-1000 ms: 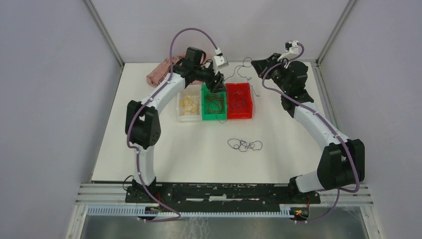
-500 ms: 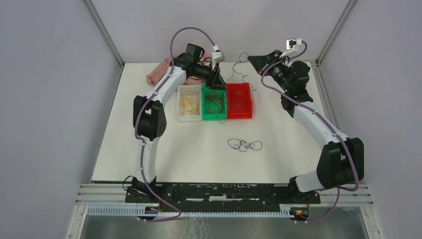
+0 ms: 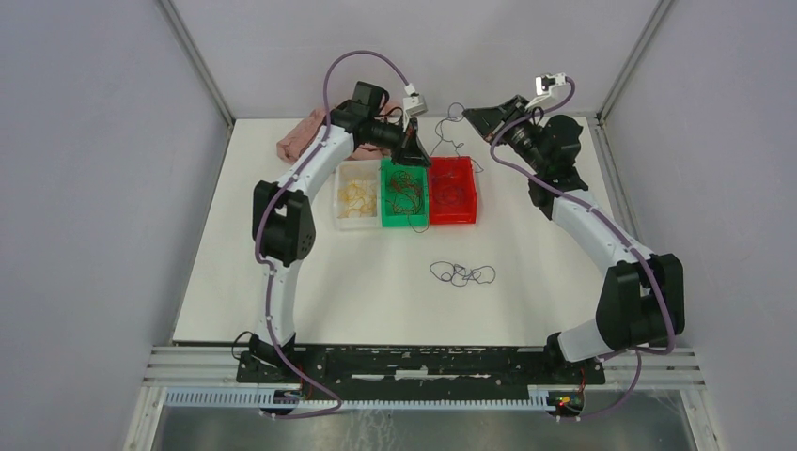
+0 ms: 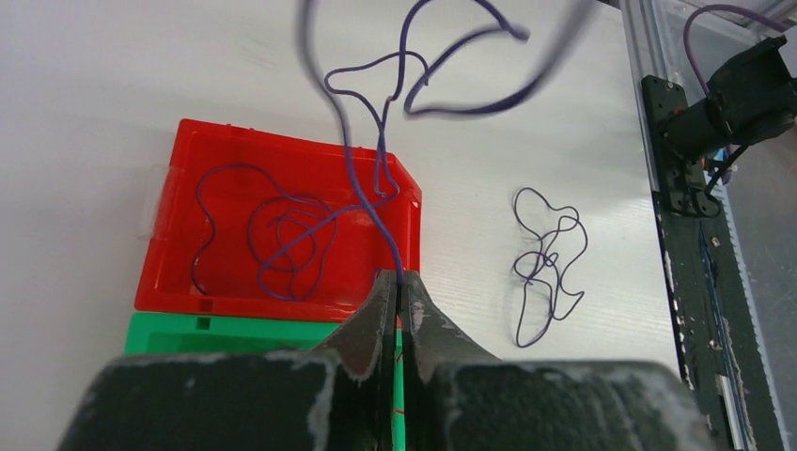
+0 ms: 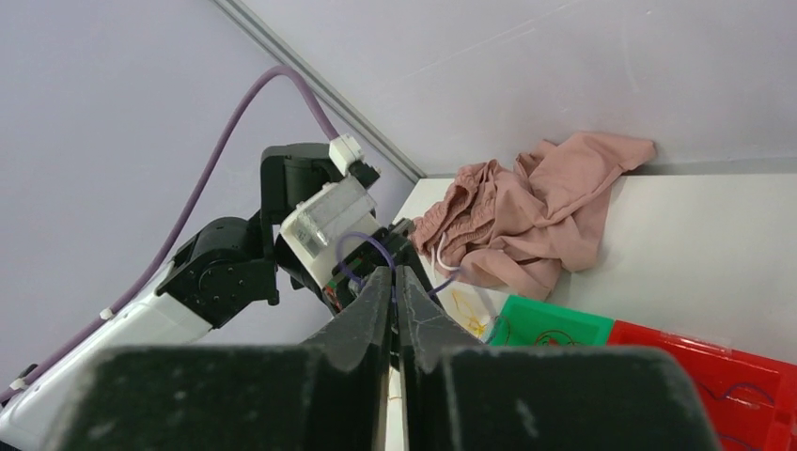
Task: Untangle the cables
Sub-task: Place the cable in the bin.
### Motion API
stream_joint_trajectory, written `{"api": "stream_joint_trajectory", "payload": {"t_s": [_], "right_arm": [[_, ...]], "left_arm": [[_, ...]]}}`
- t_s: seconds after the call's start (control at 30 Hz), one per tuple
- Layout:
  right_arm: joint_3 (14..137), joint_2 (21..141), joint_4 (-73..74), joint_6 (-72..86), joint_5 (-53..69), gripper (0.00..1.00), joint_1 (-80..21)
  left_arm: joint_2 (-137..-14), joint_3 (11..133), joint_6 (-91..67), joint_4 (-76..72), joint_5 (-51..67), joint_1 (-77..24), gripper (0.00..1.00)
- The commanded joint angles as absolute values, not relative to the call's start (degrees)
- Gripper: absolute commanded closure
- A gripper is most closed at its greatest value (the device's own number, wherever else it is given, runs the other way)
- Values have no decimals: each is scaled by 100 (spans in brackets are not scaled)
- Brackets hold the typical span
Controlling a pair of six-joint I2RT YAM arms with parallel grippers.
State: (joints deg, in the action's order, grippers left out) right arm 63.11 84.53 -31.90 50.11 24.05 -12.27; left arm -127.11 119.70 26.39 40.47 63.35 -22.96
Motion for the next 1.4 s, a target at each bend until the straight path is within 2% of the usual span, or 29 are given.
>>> {"api": "stream_joint_trajectory", "payload": {"t_s": [0.0,0.17,0.33,0.6,0.87,1.2,1.37], "right_arm": [[6389,8563,-3217,4884,2759,85,-1216],[6294,8750,-2943,4278,3173,58,-1328],[6239,8934,-2581,3561,3352,47,-1581],[6350,9120,-2031,2552,3208,46,-2073],[6272,9133,-2172,1350,1842,53,-2554],[5887,8541,-1936,876,1358,50,-2414],[5974,8654,-2109,928,1551,48,-2368]], "left_arm": [[-11955,11726,1822,2917,6125,-2341,97],[-11358,10912,1022,1729,5665,-2353,97],[-11355,11000,714,1695,5636,-2393,97],[-11360,11135,283,1372,5588,-2405,97],[-11311,11127,186,1504,5746,-2412,97],[-11231,11061,1004,2113,5493,-2416,97],[-11217,11065,1061,2153,5517,-2424,97]]}}
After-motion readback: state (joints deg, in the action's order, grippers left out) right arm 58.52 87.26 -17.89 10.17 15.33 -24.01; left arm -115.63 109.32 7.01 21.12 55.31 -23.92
